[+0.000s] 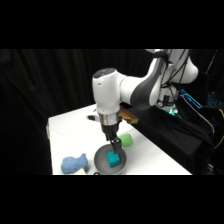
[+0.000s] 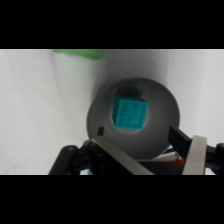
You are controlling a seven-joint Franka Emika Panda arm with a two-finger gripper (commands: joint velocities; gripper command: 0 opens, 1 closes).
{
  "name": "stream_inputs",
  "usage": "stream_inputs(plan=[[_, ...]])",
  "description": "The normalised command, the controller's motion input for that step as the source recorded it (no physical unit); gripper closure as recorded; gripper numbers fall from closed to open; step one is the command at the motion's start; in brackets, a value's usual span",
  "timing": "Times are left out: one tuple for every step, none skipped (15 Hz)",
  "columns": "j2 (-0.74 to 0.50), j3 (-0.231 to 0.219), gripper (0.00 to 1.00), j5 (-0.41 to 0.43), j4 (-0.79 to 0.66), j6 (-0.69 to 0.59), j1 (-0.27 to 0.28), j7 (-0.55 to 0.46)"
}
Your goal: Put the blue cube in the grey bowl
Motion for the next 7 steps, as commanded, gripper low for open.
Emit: stream_inputs(plan=[[-0.36,0.150,0.00,0.252,-0.07,-0.39,-0.159,-0.40],[-0.36,0.127,0.00,0.222,-0.07,-0.37,-0.135,-0.35],[-0.37,0.108,0.00,0.187,-0.09,-0.34,-0.114,-0.31],[-0.37,0.089,0.00,0.142,-0.11,-0.33,-0.091,-0.26],[-0.38,0.078,0.00,0.097,-0.13,-0.31,-0.070,-0.21],[-0.38,0.075,0.00,0.074,-0.15,-0.29,-0.061,-0.20],[-0.35,0.065,0.00,0.041,-0.14,-0.32,-0.052,-0.17]])
